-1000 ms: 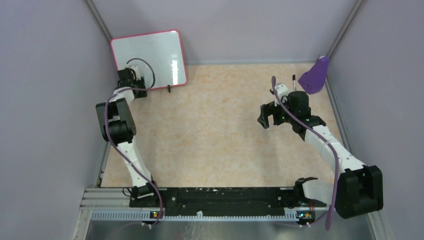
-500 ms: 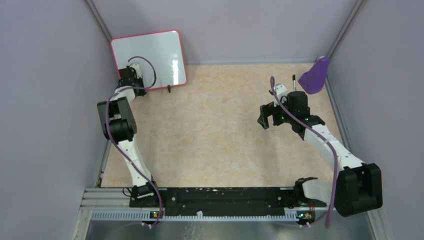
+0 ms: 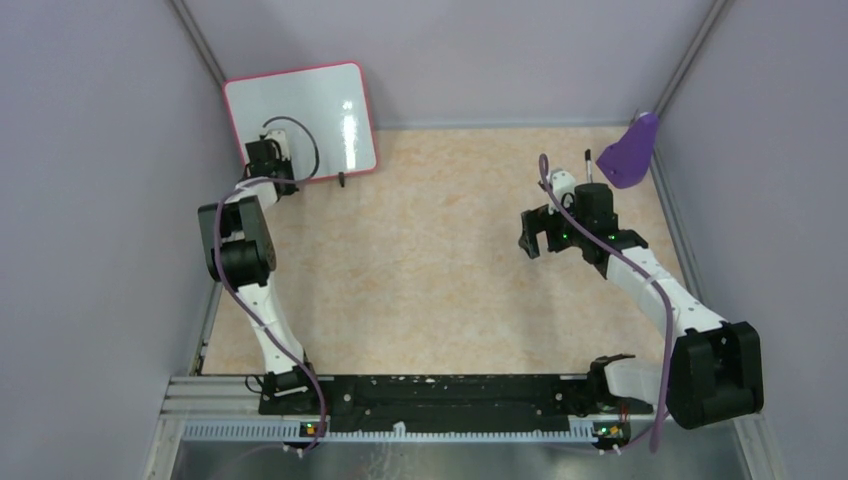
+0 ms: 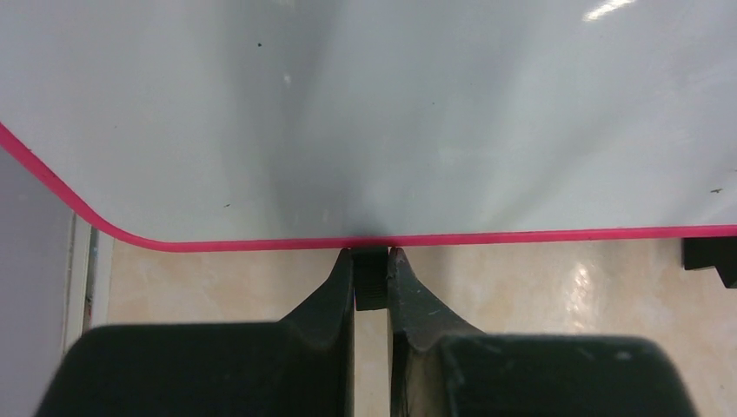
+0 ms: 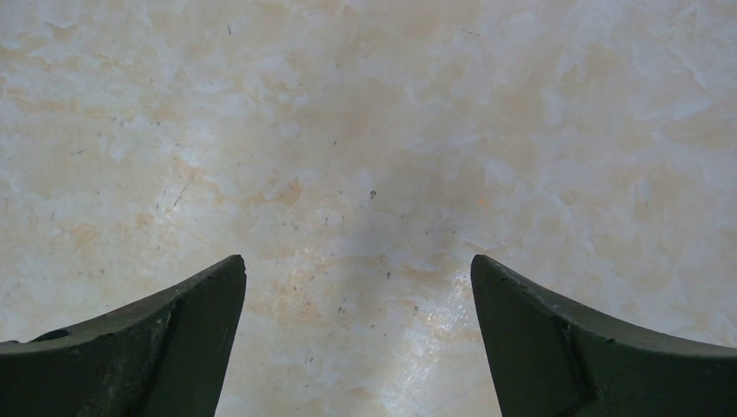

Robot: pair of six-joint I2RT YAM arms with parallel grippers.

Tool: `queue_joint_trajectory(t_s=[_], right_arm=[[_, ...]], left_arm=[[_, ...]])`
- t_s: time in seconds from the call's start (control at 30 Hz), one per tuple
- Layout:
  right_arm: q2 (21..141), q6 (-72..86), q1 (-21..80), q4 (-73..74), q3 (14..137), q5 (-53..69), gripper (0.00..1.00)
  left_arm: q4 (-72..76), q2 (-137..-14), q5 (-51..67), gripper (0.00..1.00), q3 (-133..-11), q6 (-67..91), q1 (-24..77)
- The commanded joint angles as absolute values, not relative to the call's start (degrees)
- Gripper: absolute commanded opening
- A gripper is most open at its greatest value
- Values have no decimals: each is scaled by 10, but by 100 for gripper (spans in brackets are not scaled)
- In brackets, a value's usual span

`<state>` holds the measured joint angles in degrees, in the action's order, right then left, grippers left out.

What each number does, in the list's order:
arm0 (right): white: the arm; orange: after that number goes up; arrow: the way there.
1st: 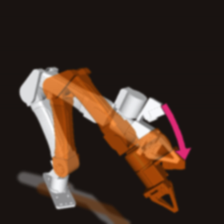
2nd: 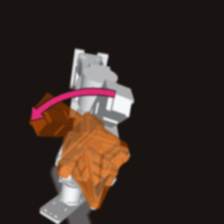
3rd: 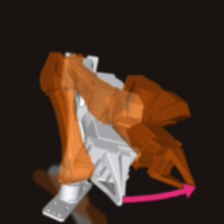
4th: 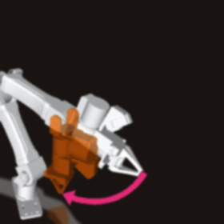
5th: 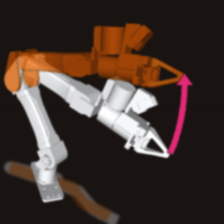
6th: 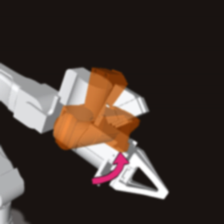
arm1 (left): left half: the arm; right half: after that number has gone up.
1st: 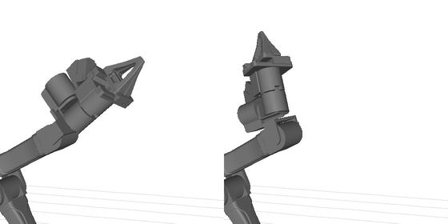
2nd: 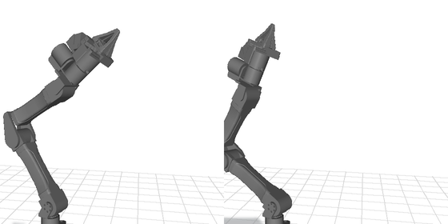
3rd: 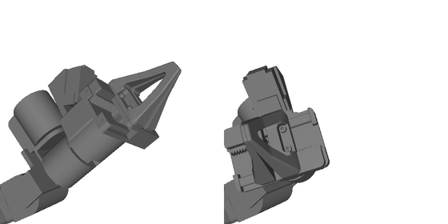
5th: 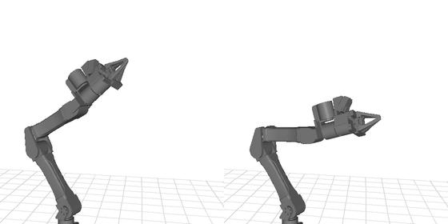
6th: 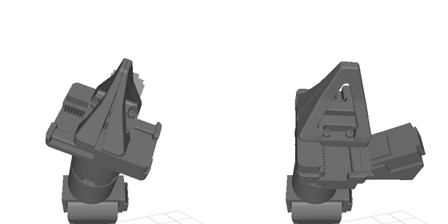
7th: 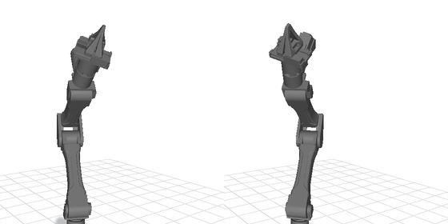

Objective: Write a sentence on the whiteboard
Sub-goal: Move the whiteboard to the center of the board.

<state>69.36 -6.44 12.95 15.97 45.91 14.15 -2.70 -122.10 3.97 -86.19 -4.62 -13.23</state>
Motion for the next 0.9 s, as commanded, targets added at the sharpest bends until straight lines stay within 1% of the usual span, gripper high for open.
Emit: queue_joint_trajectory(t_s=[0.0,0.2,0.43,0.7,0.87], right_arm=[[688,-66,129,151,490,126,97],[688,-62,128,151,491,124,96],[682,-57,129,146,490,127,96],[670,-52,128,139,484,140,96],[665,-50,129,134,482,139,97]], left_arm=[[-25,-1154,47,0,-811,-53,-94],[-27,-1121,35,0,-758,-44,-58],[-58,-1079,20,0,-701,13,25],[-122,-1063,52,0,-697,111,80],[-132,-1049,24,0,-686,136,138]])
